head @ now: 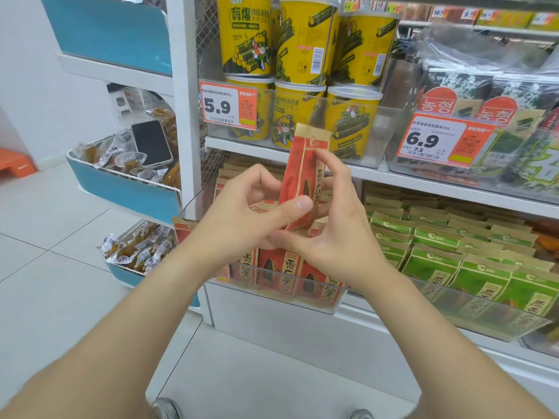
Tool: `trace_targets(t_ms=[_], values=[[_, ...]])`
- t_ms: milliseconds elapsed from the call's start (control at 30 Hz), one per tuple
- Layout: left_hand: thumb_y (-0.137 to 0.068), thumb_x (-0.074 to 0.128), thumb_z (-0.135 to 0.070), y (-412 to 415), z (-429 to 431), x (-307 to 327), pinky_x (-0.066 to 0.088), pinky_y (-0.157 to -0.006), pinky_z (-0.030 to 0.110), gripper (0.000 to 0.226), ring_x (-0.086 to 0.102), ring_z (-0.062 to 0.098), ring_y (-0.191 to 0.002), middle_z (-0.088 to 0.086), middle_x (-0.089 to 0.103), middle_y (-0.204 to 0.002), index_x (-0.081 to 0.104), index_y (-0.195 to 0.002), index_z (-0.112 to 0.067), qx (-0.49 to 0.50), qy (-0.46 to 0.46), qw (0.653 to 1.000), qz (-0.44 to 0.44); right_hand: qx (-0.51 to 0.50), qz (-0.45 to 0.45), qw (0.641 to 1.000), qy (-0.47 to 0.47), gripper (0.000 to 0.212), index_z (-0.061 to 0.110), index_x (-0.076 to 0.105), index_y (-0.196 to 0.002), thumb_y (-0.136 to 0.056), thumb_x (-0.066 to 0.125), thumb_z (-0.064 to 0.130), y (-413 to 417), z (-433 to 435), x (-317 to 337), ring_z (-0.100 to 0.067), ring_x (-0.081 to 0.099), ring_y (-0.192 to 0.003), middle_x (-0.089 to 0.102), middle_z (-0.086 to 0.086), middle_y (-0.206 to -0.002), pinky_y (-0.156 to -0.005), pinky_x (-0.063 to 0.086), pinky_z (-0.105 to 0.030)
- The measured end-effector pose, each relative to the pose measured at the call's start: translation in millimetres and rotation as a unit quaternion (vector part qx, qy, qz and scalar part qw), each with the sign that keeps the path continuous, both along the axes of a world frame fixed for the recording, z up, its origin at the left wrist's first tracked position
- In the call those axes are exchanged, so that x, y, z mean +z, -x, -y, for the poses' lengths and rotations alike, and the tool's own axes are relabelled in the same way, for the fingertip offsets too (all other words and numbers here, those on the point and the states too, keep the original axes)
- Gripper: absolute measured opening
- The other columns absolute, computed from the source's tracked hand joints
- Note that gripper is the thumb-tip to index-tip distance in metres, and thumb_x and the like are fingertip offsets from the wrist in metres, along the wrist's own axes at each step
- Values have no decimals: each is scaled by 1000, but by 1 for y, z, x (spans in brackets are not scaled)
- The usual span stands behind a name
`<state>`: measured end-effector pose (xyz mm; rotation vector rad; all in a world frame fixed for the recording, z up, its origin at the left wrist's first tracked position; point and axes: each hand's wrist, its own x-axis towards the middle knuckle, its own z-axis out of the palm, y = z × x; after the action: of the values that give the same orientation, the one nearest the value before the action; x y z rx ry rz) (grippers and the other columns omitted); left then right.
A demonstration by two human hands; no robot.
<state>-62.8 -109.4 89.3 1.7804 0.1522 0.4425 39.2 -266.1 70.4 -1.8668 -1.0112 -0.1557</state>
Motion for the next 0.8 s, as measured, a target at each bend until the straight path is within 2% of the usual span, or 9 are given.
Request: trace_targets(t_ms=[67,167,267,367,467,567,667,733,800], values=[[-95,79,-34,-1,1,1,67,-76,51,29,81,20,-94,-1,83,-100,63,-110,-14,22,-27,999,10,-6,3,1000,-2,142,52,9,-164,-58,102,59,1,-3,-1,-13,58,-132,51,9,-148,-99,58,-48],[-106,66,-27,-2,-2,3,68,-78,52,18,82,20,-91,2,84,-98,72,-122,-21,24,4,1000,12,-25,-39,997,-54,147,52,-2,-165,-62,103,49,0,-5,-1,-11,72,-102,63,23,-118,-92,61,-45],[-111,57,-25,0,-9,4,66,-88,47,23,81,20,-98,1,84,-102,78,-121,-23,22,-10,999,22,-57,-86,992,-79,119,40,17,-166,-76,94,51,-4,-4,3,-12,73,-84,69,13,-104,-82,61,-41],[-110,59,-21,1,-9,3,66,-89,46,23,81,21,-98,1,84,-101,81,-115,-23,22,-10,999,41,-4,-133,988,-78,70,27,57,-145,-85,91,39,-5,-4,9,-9,76,-99,79,9,-113,-84,60,-31],[-104,70,-22,-1,-6,3,67,-82,45,14,82,23,-90,5,84,-93,83,-105,-23,62,44,994,75,32,-190,974,-120,50,21,68,-133,-88,89,25,-2,-5,12,-9,77,-106,81,8,-115,-92,62,-35],[-95,80,-27,-2,-8,5,64,-75,34,19,82,18,-86,3,84,-94,80,-113,-21,82,50,992,84,22,-219,961,-170,45,19,66,-130,-90,87,22,3,-10,10,-13,77,-107,81,4,-114,-98,62,-46],[-90,86,-17,-1,-9,3,66,-77,37,36,82,24,-88,1,84,-102,71,-122,-15,69,35,992,100,18,-259,946,-196,45,17,64,-130,-91,87,24,4,-12,8,-20,76,-111,80,-1,-115,-101,60,-55],[-90,85,-11,-1,-10,1,67,-78,37,32,82,25,-89,-1,83,-105,74,-120,-14,82,21,988,129,37,-280,936,-209,54,17,61,-134,-88,90,22,2,-12,8,-23,76,-113,79,-4,-119,-102,59,-57],[-92,83,-10,-2,-13,0,67,-86,41,29,81,24,-96,-1,83,-106,79,-121,-15,93,16,985,147,19,-280,931,-232,76,23,49,-143,-82,94,17,1,-11,10,-20,77,-112,78,-3,-120,-100,60,-52]])
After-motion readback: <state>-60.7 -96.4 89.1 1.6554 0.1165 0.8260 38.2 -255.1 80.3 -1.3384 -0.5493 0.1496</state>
